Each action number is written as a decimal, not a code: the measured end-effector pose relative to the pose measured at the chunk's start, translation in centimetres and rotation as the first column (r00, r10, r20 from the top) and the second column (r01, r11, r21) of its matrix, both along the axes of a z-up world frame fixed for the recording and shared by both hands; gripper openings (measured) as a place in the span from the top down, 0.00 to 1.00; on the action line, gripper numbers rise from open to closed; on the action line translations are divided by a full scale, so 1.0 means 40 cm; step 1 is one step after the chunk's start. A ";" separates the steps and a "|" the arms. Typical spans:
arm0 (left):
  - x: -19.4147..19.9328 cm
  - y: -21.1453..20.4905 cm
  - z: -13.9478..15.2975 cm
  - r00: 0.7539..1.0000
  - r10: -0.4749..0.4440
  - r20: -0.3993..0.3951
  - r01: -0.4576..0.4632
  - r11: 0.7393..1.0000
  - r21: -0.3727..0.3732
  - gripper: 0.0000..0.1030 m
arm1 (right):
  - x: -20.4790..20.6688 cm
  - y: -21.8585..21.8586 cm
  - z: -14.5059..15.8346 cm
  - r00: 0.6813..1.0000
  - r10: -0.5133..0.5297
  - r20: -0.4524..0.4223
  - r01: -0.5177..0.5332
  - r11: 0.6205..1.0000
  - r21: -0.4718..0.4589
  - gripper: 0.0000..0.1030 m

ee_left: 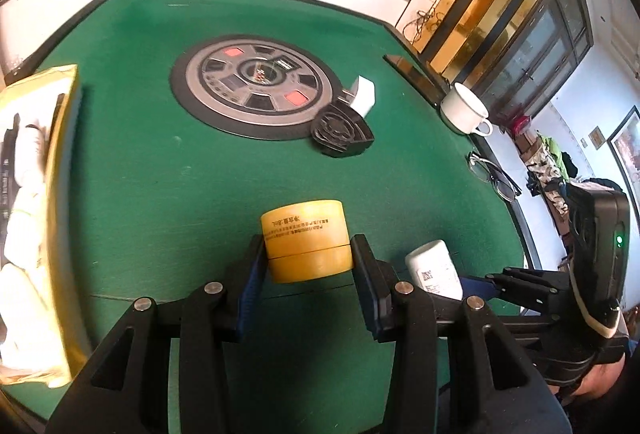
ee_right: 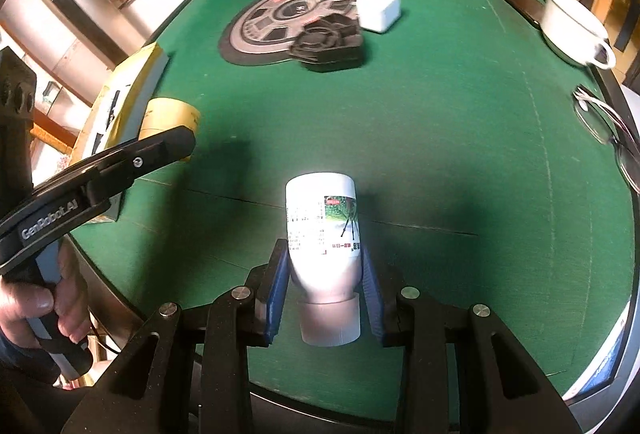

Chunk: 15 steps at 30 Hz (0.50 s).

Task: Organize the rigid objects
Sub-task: 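Carry the white bottle and yellow tape roll over the white tray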

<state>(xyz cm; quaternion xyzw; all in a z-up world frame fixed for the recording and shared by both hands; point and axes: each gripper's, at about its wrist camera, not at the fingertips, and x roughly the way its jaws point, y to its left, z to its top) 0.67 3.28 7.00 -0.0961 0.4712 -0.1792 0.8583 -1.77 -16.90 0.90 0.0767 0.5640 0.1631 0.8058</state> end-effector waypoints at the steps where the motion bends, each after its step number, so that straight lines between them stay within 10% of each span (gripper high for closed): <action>1: -0.005 0.010 0.005 1.000 0.003 0.006 -0.003 1.000 0.001 0.61 | 0.002 0.014 0.005 1.000 0.007 0.005 -0.007 1.000 -0.001 0.70; 15: -0.079 0.229 0.070 0.985 0.152 0.080 -0.151 0.988 -0.010 0.61 | 0.021 0.218 0.053 0.990 0.130 0.060 -0.130 0.991 0.004 0.70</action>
